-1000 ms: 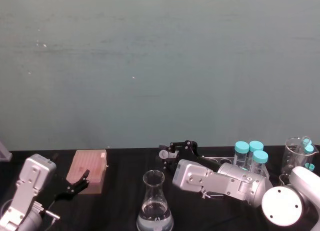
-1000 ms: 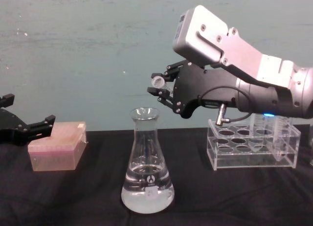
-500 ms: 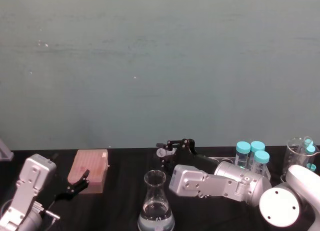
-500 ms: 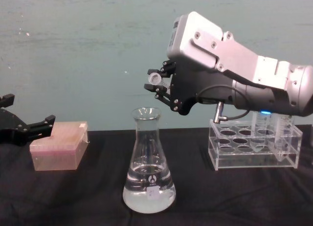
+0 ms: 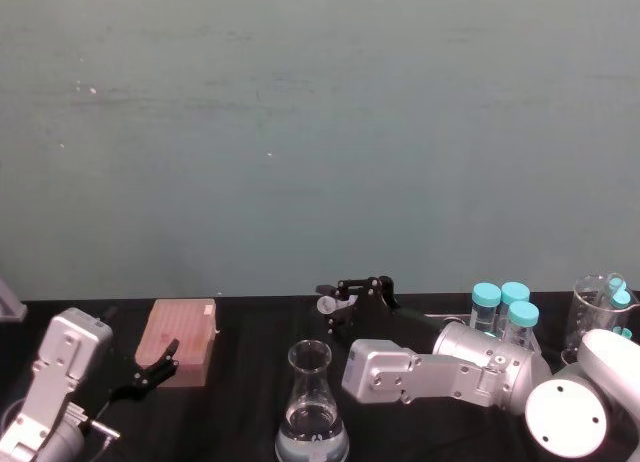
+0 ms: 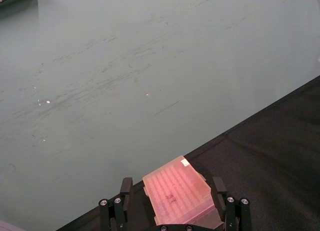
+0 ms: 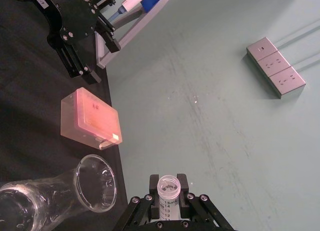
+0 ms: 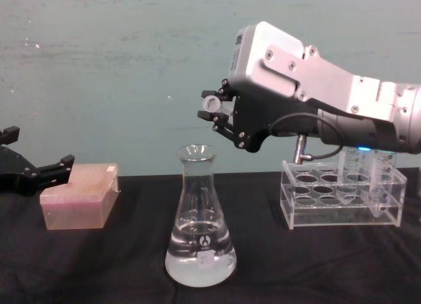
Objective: Pour the liquid from the test tube into the beaker using one hand.
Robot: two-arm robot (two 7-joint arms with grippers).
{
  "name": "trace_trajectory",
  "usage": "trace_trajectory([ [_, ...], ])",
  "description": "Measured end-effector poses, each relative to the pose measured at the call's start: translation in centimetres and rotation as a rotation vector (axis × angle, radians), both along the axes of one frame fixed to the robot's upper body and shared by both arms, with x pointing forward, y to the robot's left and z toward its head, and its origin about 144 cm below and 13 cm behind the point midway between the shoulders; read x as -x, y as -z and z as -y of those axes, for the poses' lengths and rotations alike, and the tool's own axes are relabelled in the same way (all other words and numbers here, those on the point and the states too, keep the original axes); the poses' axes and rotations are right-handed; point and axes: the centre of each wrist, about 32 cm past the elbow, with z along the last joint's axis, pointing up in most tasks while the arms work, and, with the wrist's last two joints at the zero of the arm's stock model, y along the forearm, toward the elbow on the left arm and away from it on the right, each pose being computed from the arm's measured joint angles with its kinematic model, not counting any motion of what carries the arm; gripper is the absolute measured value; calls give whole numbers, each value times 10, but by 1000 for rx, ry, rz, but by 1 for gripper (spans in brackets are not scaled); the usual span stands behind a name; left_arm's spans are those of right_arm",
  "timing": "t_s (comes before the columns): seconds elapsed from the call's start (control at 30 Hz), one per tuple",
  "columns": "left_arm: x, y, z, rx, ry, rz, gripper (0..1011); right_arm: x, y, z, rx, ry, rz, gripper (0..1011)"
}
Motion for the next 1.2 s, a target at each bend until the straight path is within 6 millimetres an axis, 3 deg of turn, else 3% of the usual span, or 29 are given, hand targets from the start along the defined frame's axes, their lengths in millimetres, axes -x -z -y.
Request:
trace_trajectory([
  [0.63, 0, 0, 0, 0, 0, 0, 1000, 9, -6, 13, 40, 0, 36, 205],
  [1.2, 0, 0, 0, 0, 0, 0, 1000, 2, -11, 7, 78, -38, 65, 205],
])
